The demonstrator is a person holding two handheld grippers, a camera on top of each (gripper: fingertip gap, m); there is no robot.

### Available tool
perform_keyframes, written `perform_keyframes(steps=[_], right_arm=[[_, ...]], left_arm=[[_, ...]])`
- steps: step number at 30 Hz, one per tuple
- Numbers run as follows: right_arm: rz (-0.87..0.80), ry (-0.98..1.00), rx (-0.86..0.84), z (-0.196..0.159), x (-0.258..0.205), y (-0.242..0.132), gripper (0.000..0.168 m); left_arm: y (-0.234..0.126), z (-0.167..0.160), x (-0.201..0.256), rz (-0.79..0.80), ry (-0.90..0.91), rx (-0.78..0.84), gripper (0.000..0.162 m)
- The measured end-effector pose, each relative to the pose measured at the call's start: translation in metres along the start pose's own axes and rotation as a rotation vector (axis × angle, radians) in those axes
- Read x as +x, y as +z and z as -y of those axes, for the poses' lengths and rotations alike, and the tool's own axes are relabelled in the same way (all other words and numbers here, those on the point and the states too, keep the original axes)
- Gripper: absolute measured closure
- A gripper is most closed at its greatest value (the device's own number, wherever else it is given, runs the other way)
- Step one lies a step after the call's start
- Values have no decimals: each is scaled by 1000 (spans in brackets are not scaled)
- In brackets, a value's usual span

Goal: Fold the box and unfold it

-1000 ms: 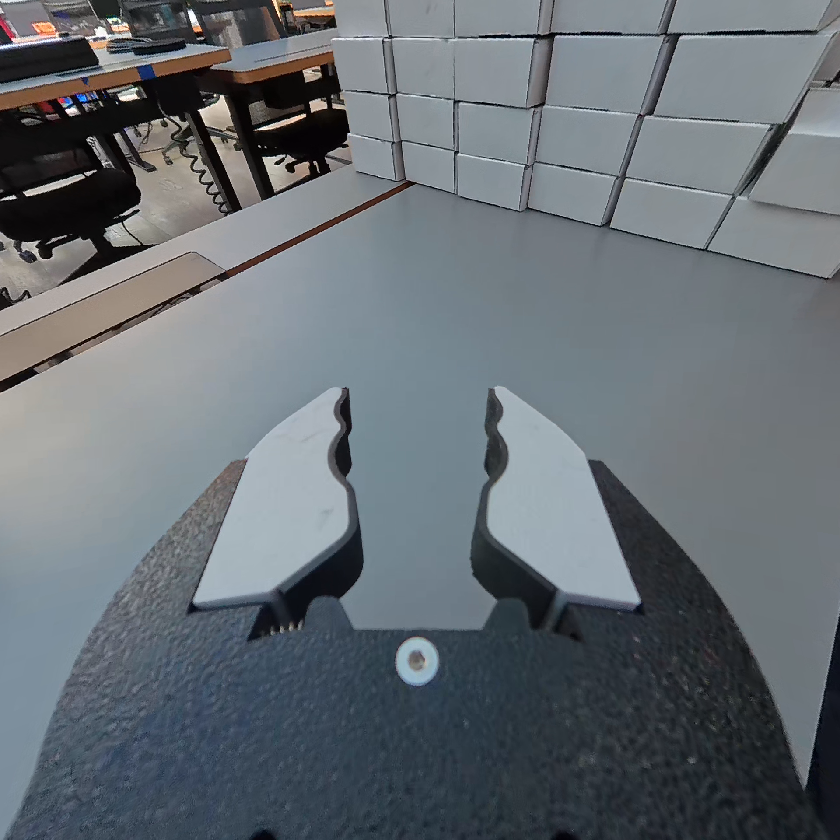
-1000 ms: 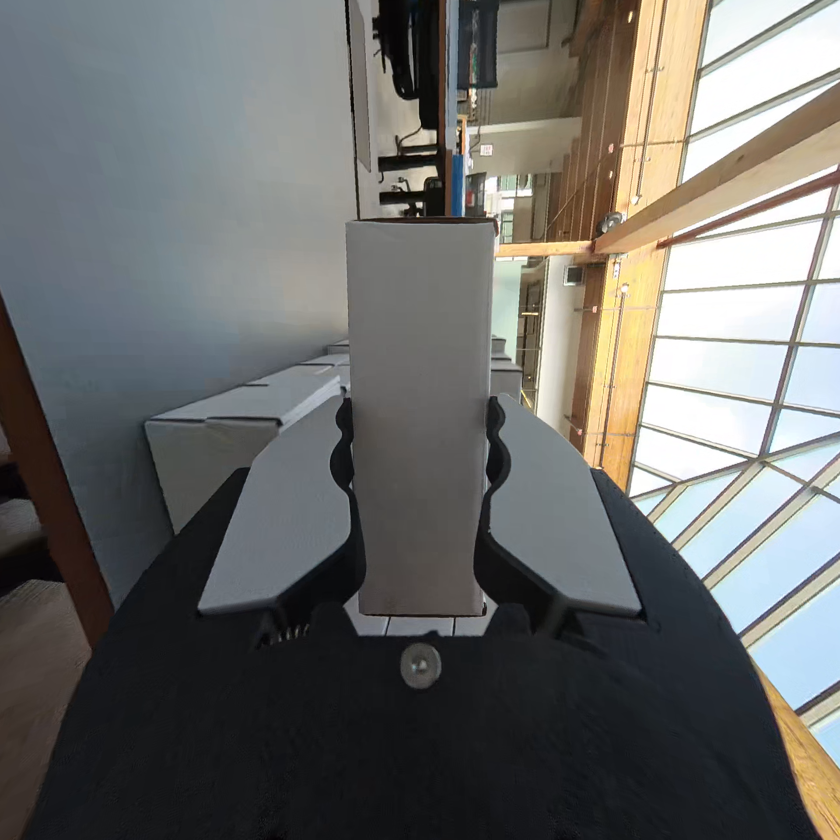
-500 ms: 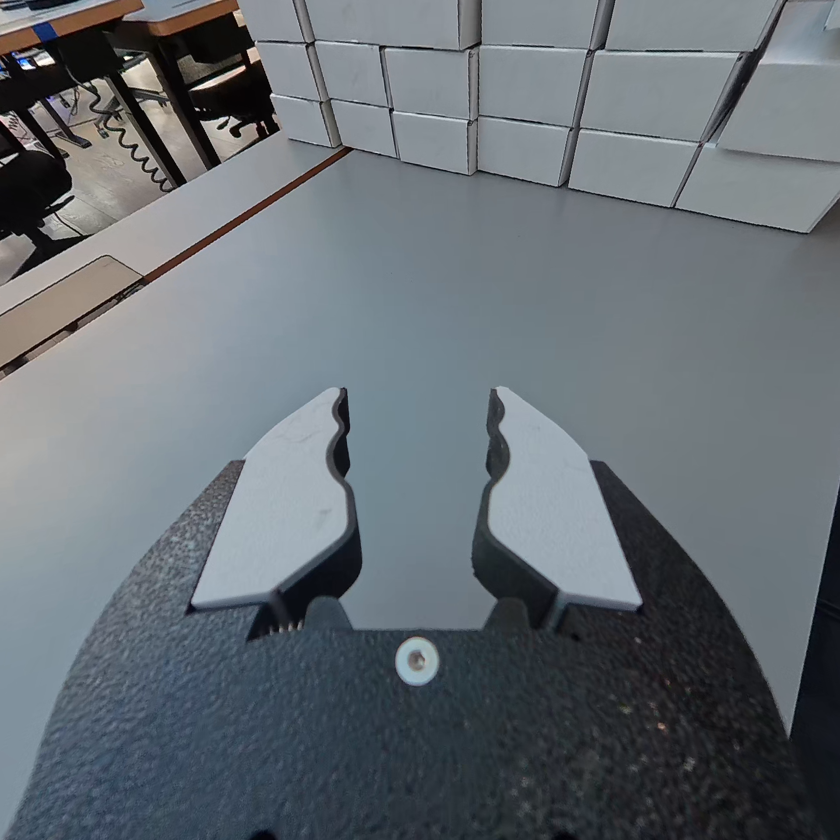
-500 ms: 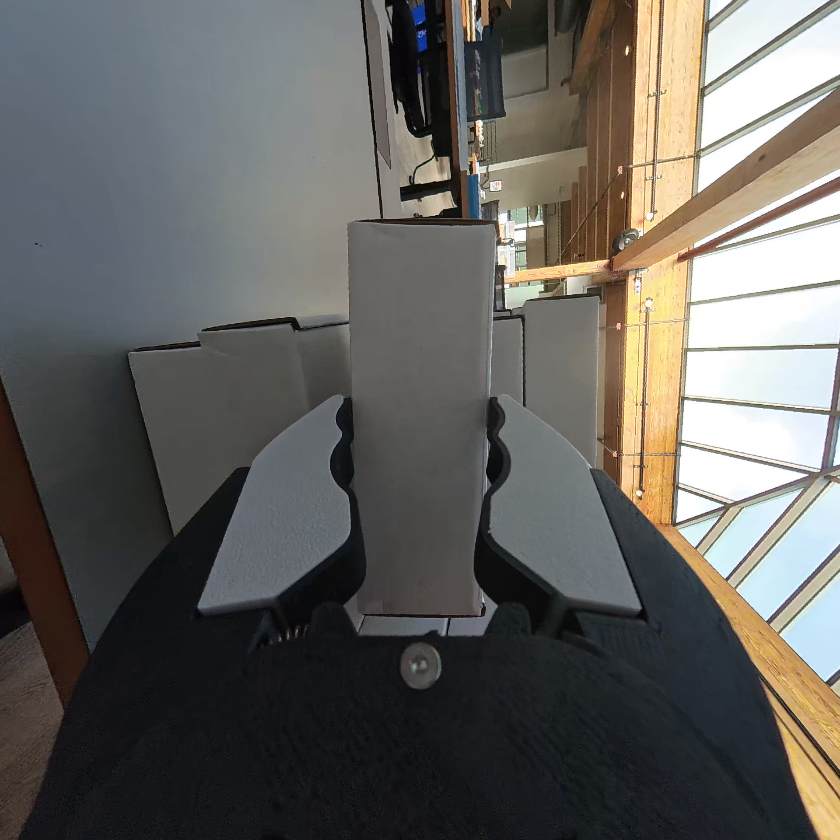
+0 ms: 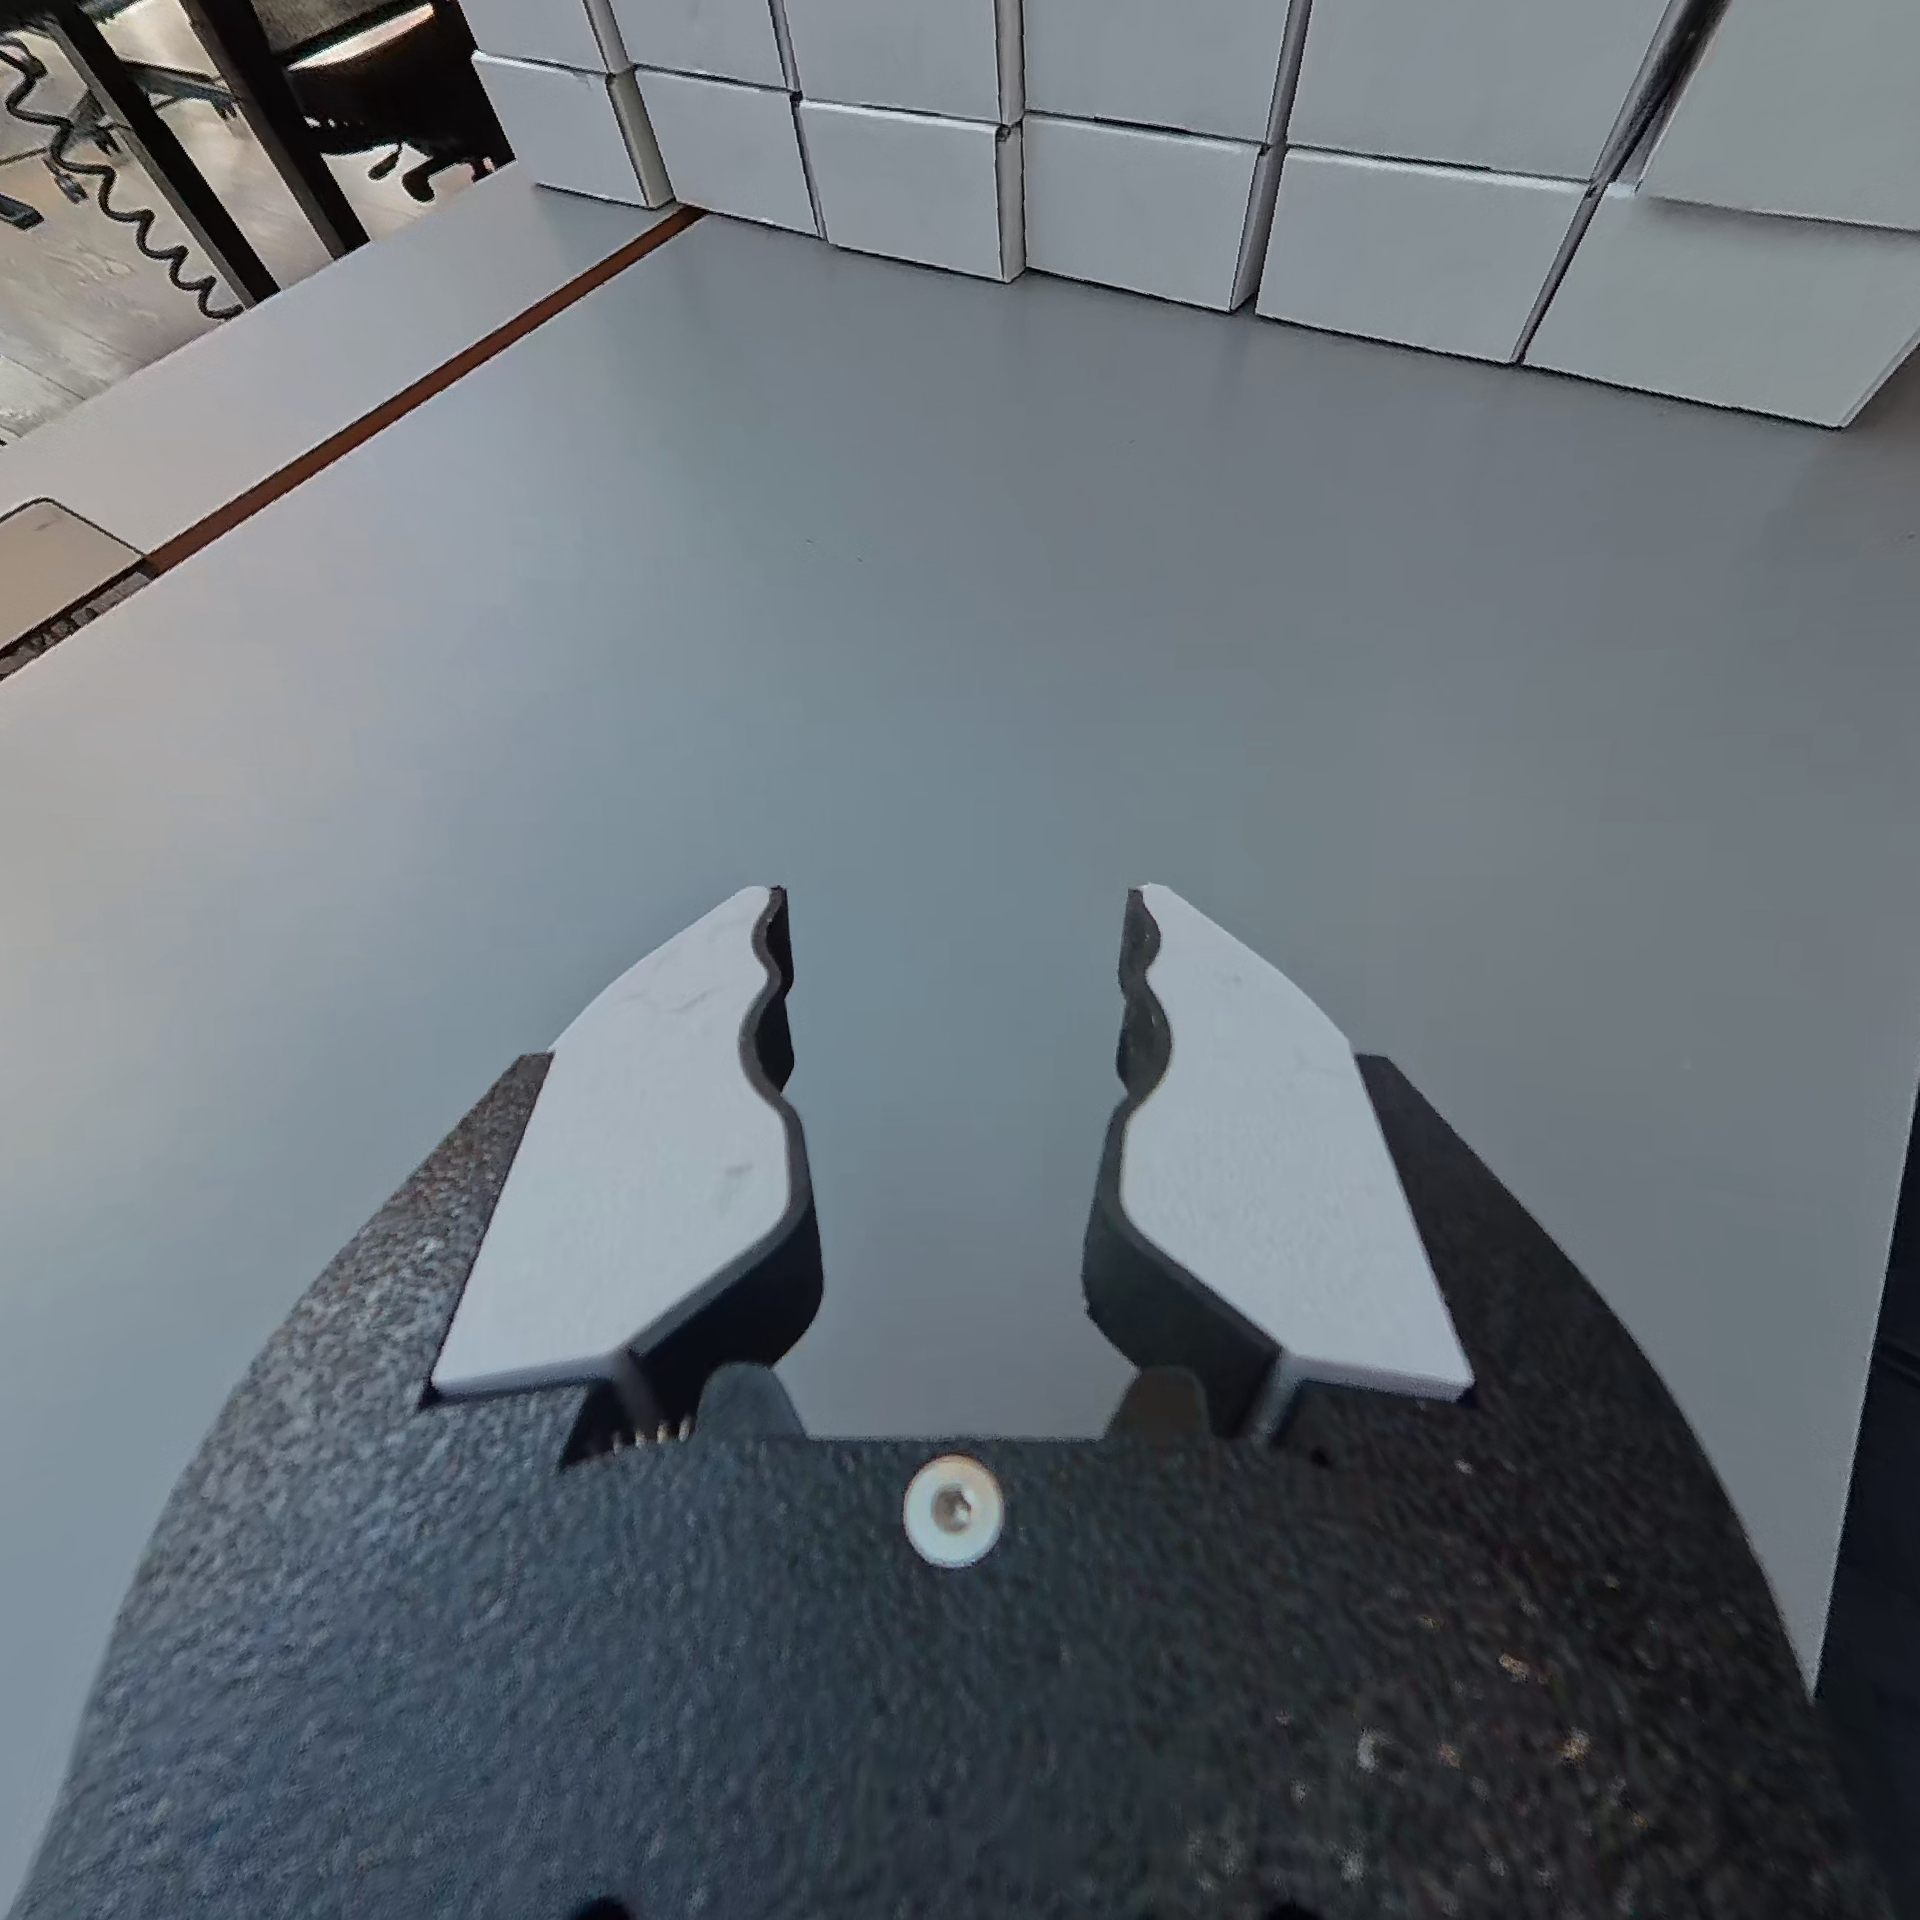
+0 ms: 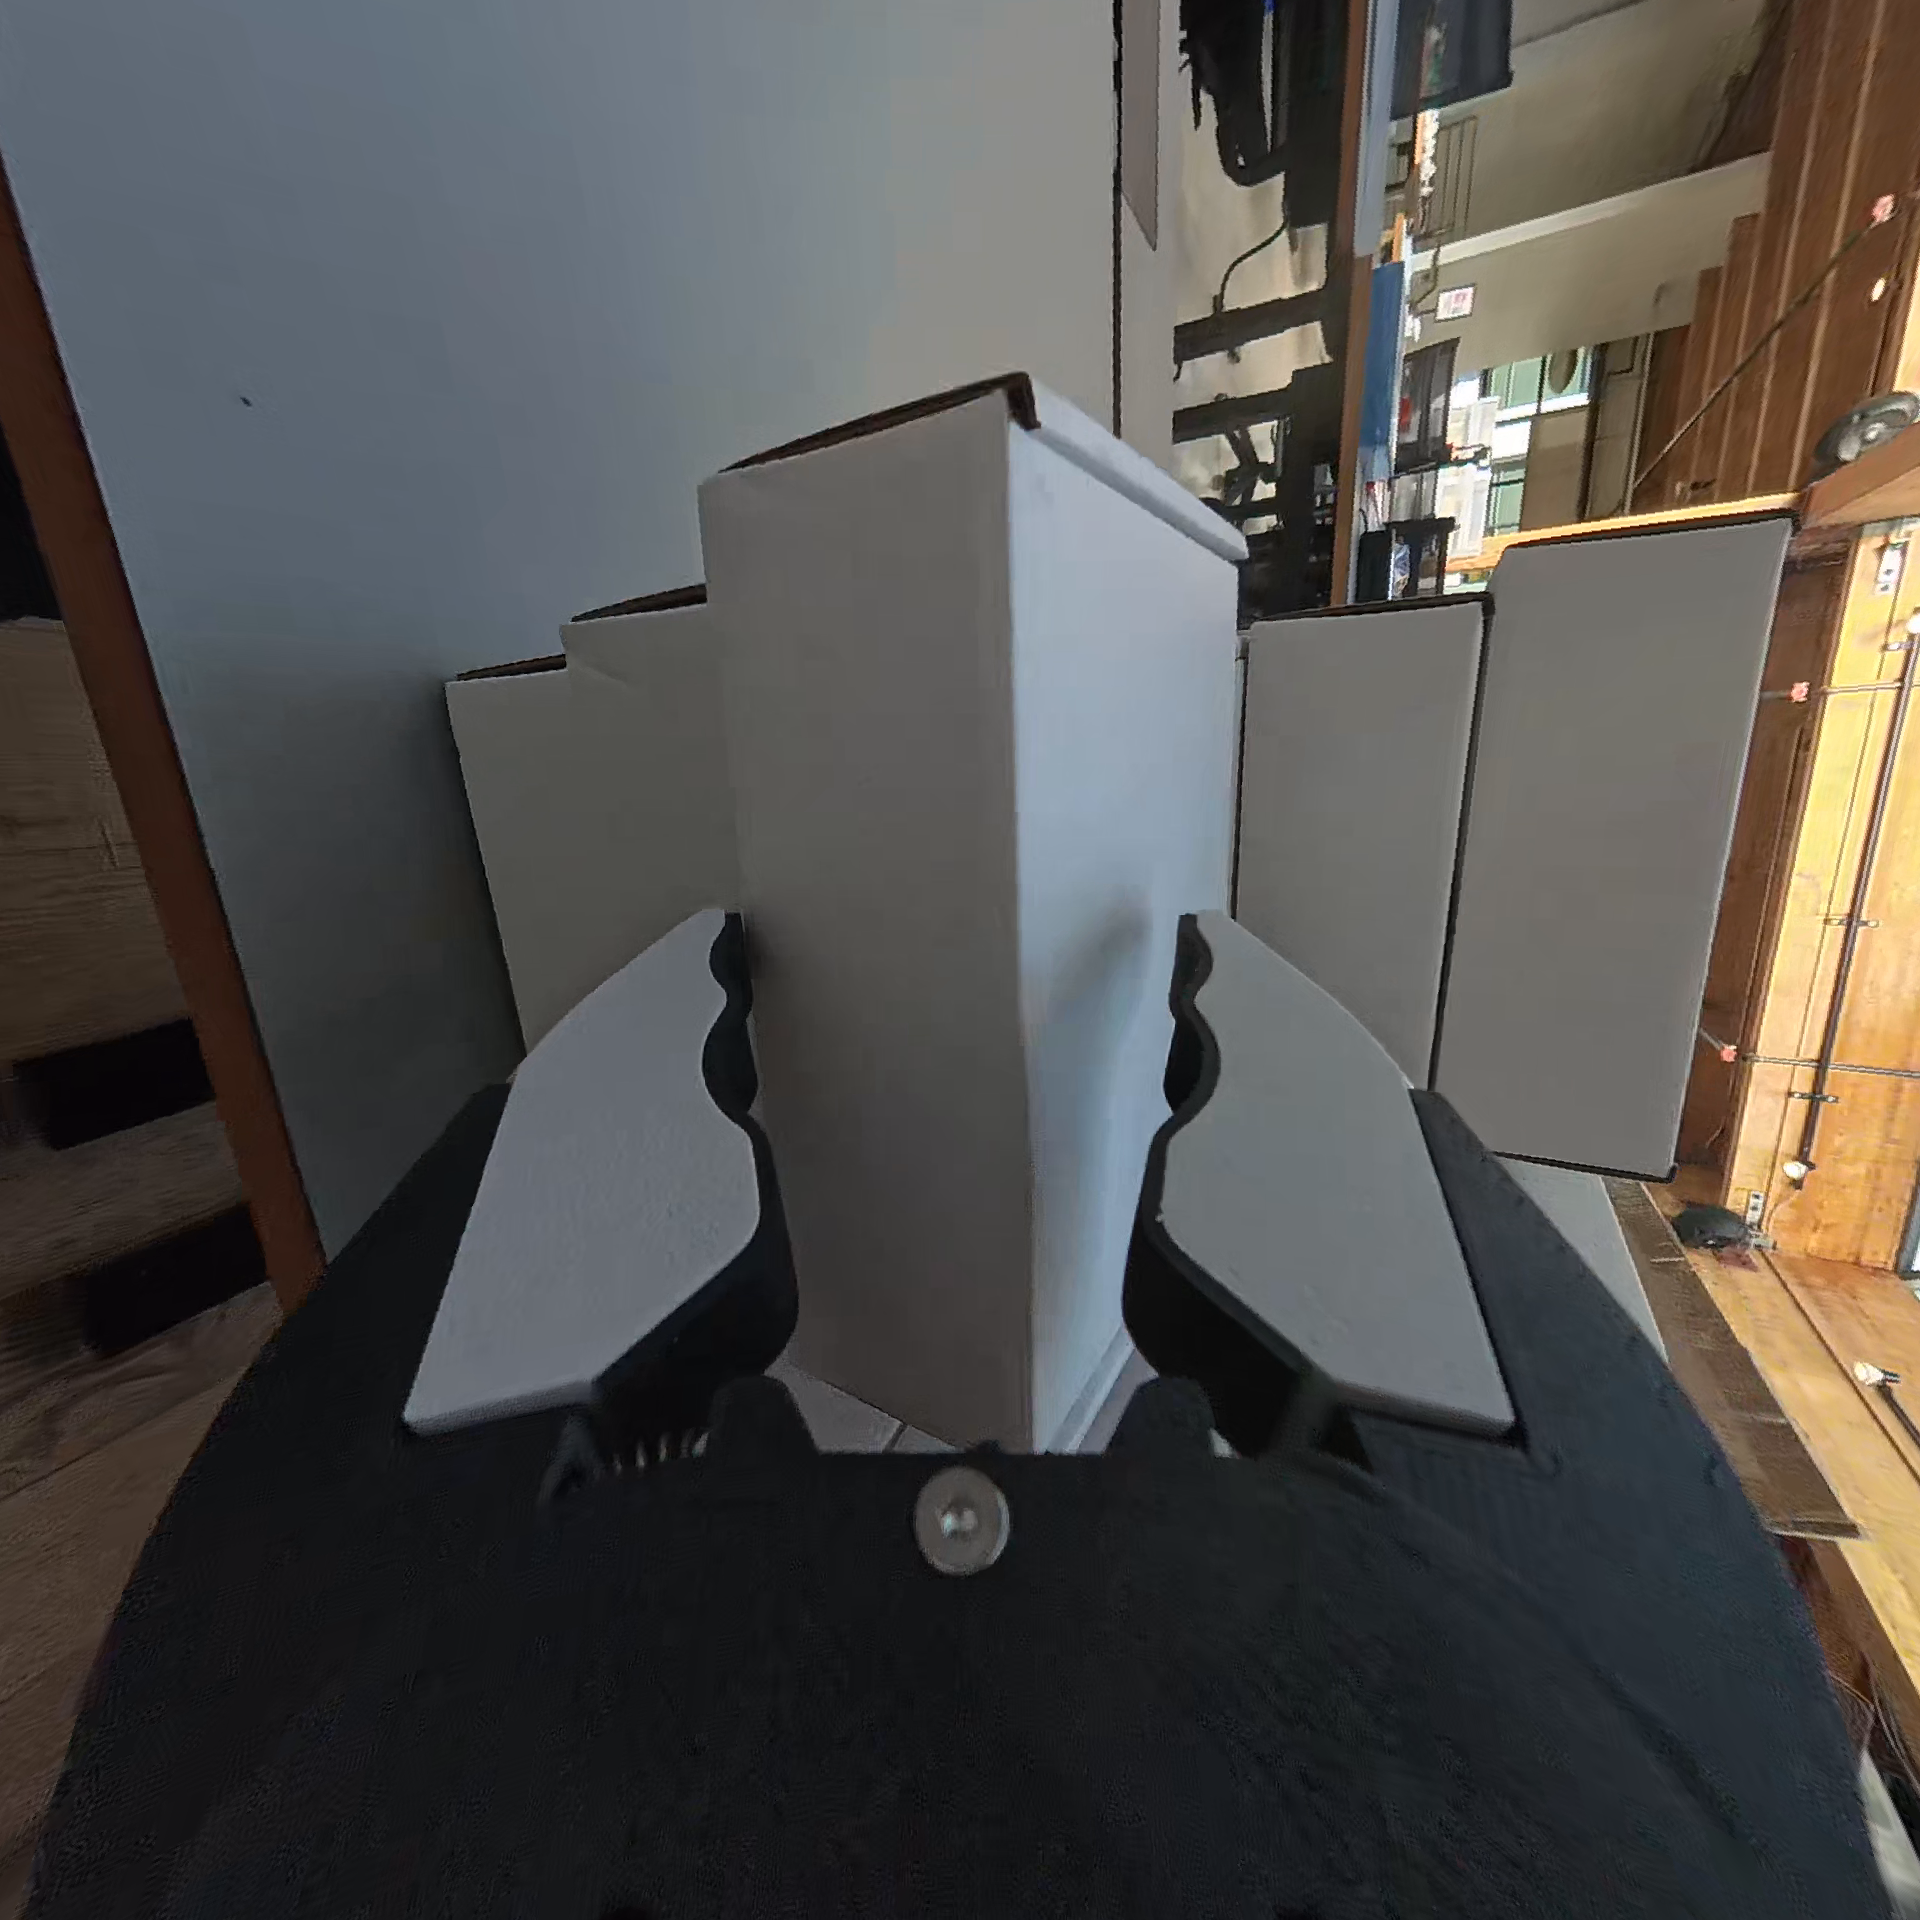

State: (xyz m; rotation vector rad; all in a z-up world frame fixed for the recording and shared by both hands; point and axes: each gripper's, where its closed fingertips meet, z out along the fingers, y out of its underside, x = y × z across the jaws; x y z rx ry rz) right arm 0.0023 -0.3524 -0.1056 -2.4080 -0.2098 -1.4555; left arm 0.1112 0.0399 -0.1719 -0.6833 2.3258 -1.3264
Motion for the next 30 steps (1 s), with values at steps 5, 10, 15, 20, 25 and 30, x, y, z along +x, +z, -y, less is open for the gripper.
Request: perform_keyframes(steps=[5, 10, 15, 20, 25, 30], right_arm=[[115, 203, 44, 5, 2, -3, 92], [159, 350, 83, 16, 9, -18, 90], [131, 365, 69, 10, 17, -11, 95], [121, 378, 61, 1, 22, -3, 99], [146, 417, 67, 0, 19, -1, 98], [59, 535, 170, 52, 37, -20, 103]], left_arm=[[5, -2, 6, -22, -8, 1, 102], [0, -3, 9, -25, 14, 5, 100], [-5, -2, 6, -32, -7, 20, 100], [-12, -4, 5, -25, -9, 35, 100], [-21, -9, -3, -13, -26, 54, 99], [-59, -5, -68, 202, -5, 94, 99]])
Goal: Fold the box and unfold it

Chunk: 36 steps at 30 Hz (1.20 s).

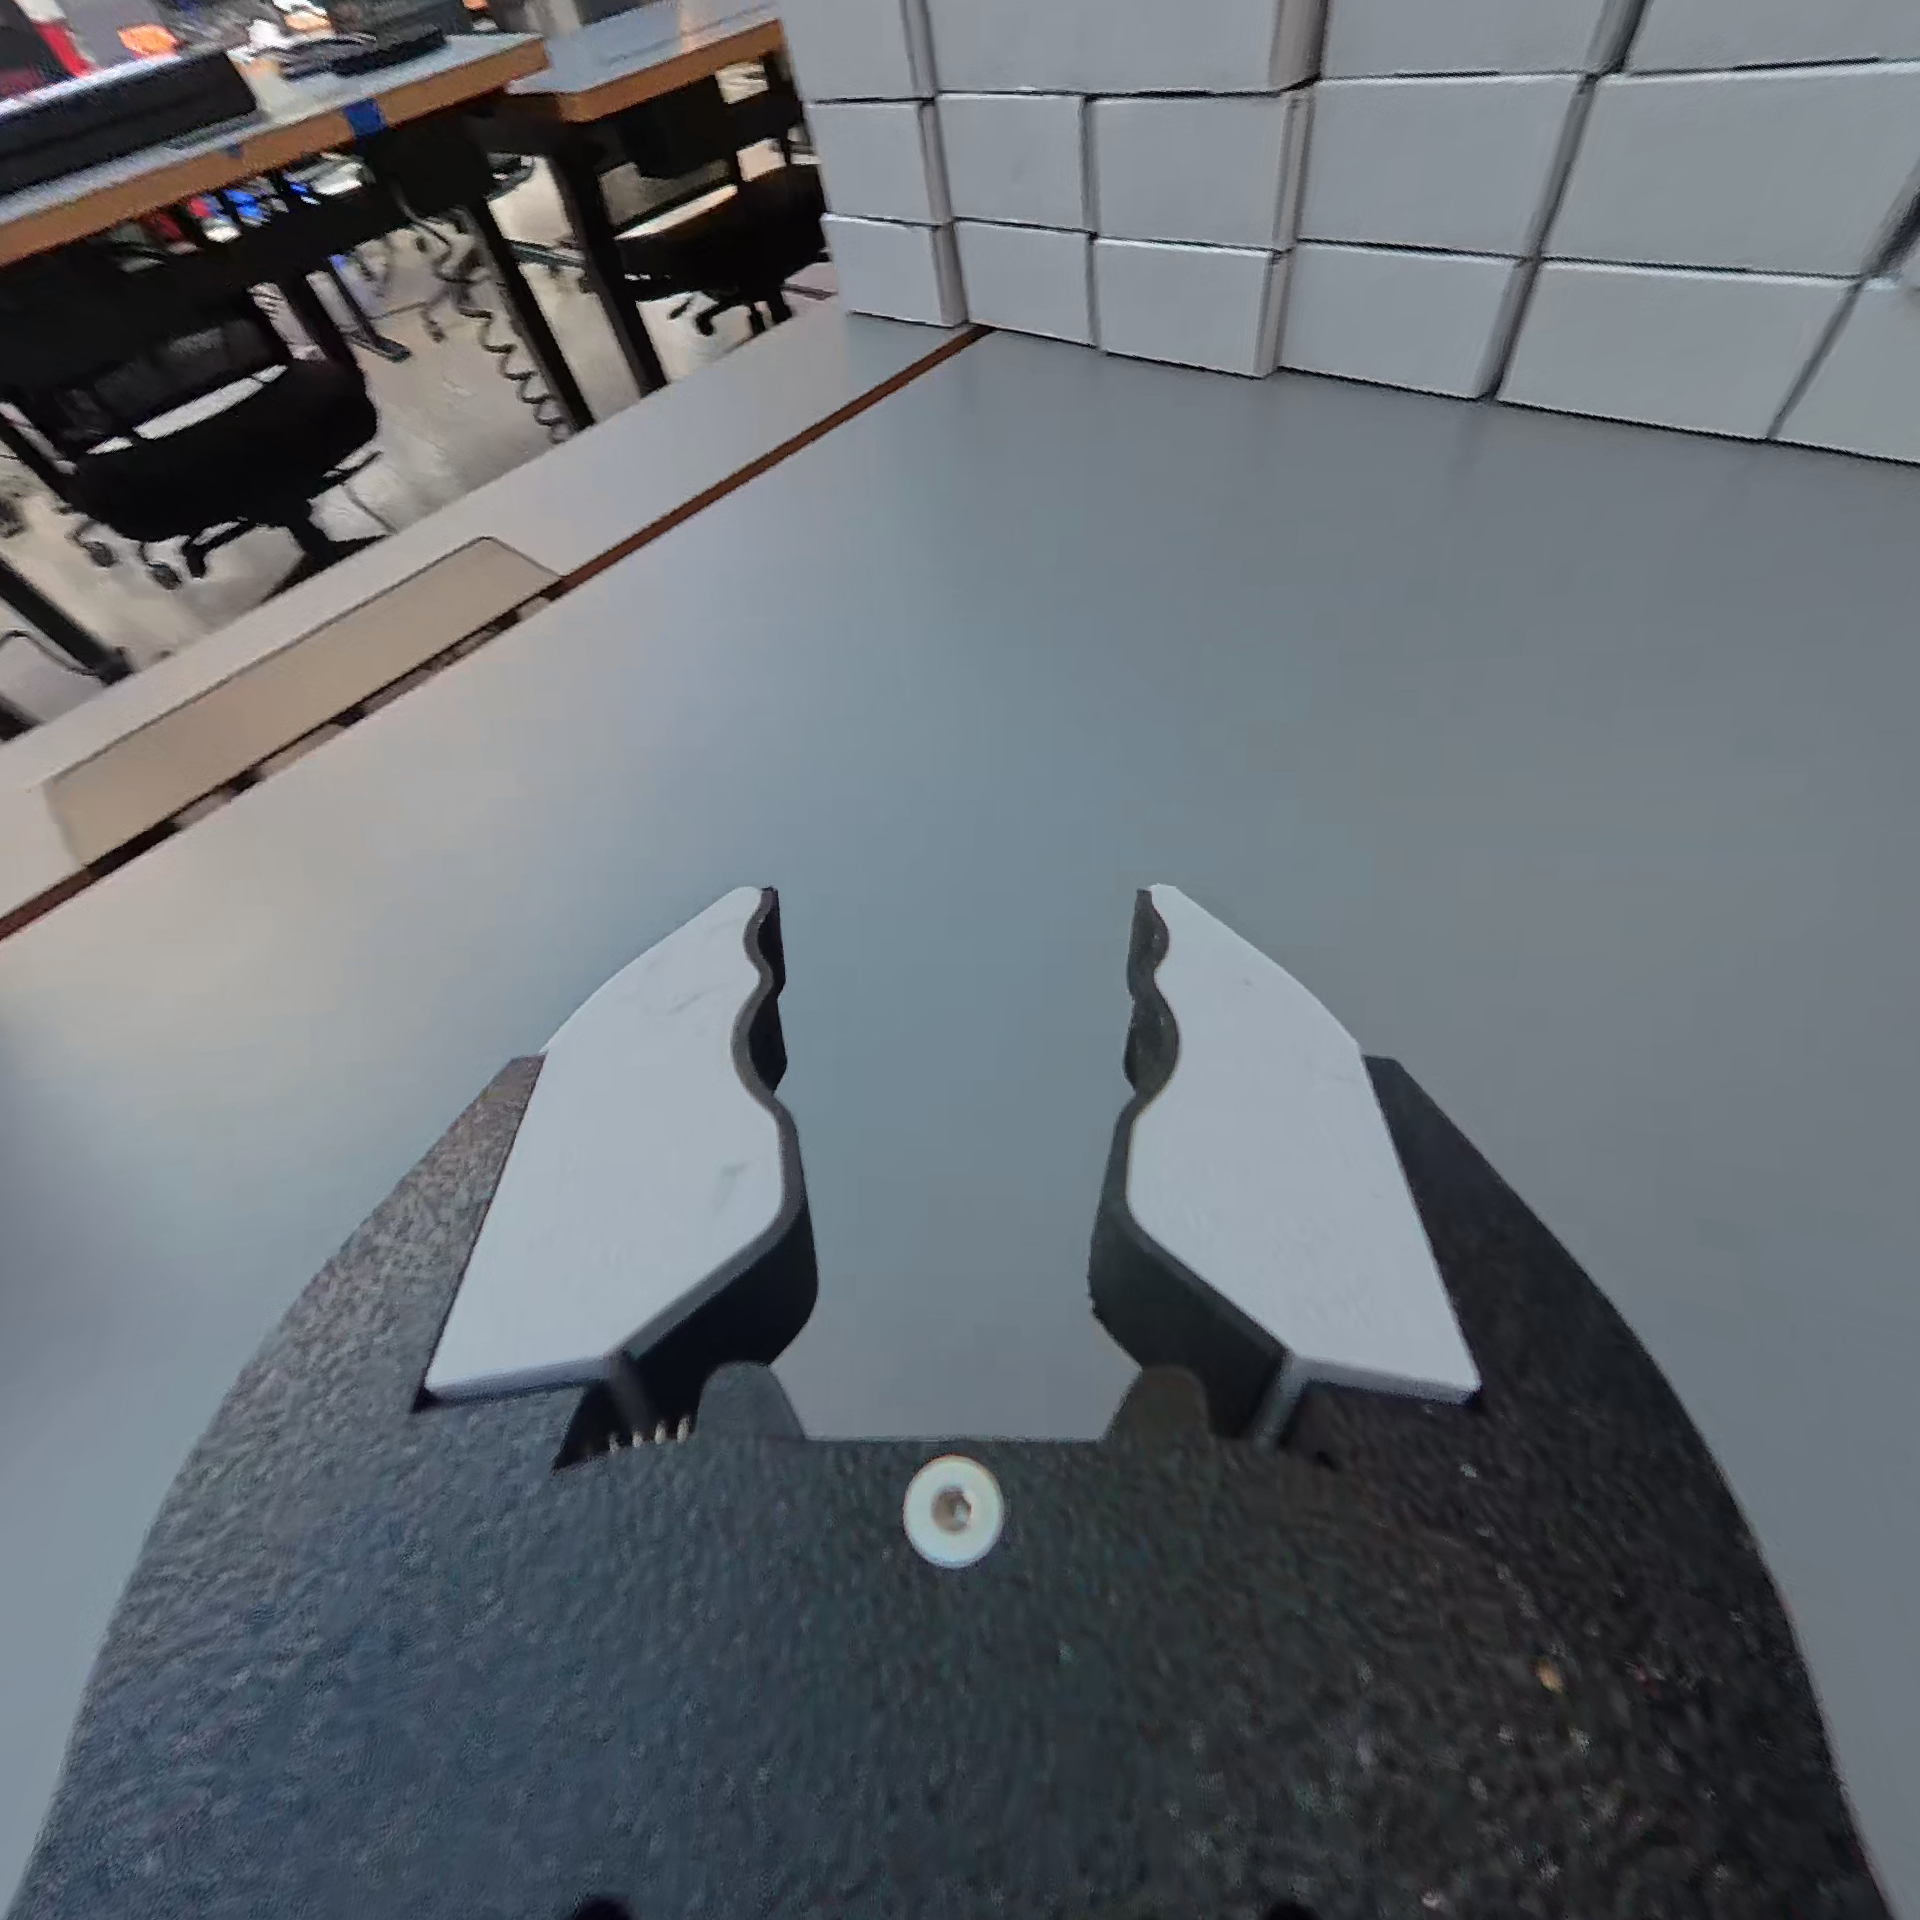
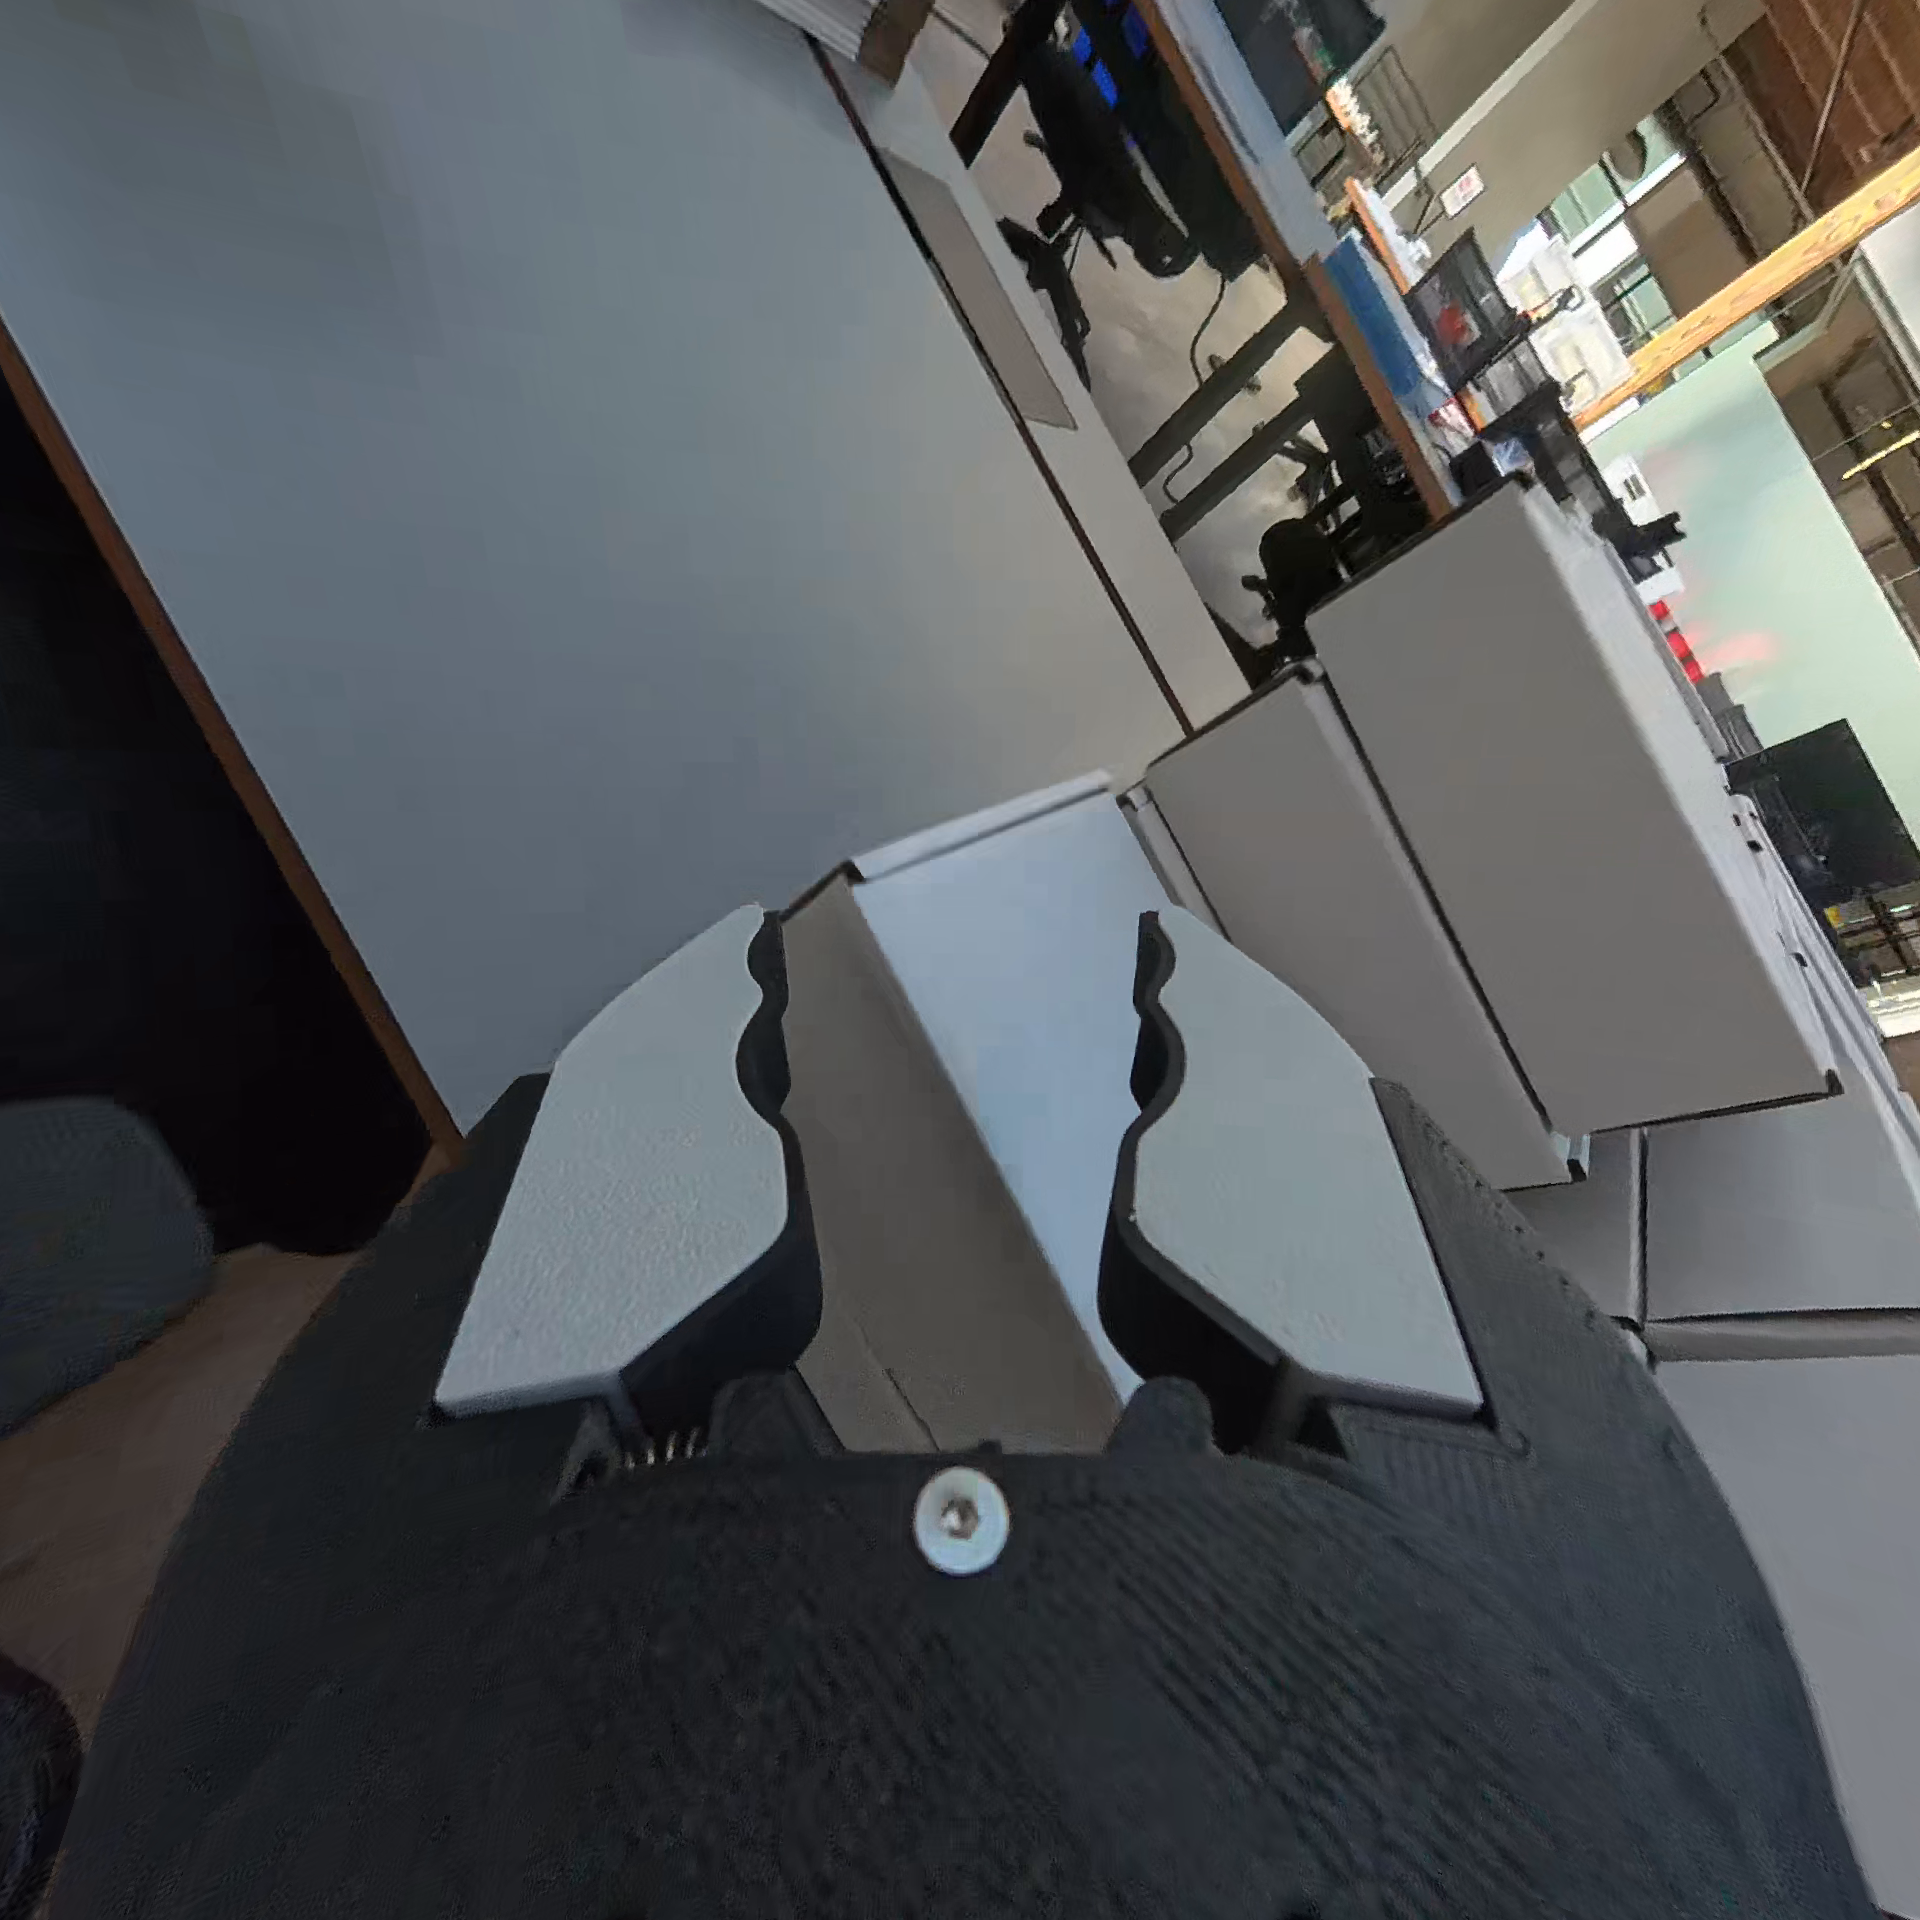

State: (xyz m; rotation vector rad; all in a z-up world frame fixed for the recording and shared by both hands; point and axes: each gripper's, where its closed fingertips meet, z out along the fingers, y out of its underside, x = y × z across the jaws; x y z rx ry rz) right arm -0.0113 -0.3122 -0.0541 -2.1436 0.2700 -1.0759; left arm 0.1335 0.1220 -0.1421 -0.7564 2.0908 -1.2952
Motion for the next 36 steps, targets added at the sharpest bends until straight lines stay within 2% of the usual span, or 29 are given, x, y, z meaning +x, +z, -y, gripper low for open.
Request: perform_keyframes(steps=[4, 8, 10, 12, 14, 18, 20, 25, 28, 30, 36], right_arm=[[21, 206, 22, 52, -35, 29, 108], [255, 349, 111, 99, -102, 83, 109], [346, 379, 126, 110, -123, 109, 109], [406, 426, 134, 117, -132, 131, 109], [455, 466, 157, 124, -133, 148, 109], [506, 535, 216, 138, -126, 170, 110], [543, 559, 206, 138, -126, 180, 109], [607, 556, 180, 136, -129, 200, 109], [622, 582, 166, 134, -129, 211, 109], [636, 596, 160, 133, -129, 215, 109], [614, 596, 140, 124, -123, 218, 109]], left_arm=[[-31, 1, -113, 315, 179, -60, 99], [-63, -6, -240, 626, 470, -194, 103], [-70, -10, -282, 672, 611, -227, 109], [-64, -23, -308, 609, 676, -261, 112], [-51, -43, -320, 469, 618, -291, 111], [-28, -53, -340, 272, 364, -274, 88], [-18, -52, -350, 190, 284, -274, 86], [6, -81, -379, 73, 196, -442, 65], [15, -91, -389, 51, 202, -491, 63], [15, -103, -384, 6, 206, -551, 68], [-2, -103, -365, 1, 387, -626, 85]])
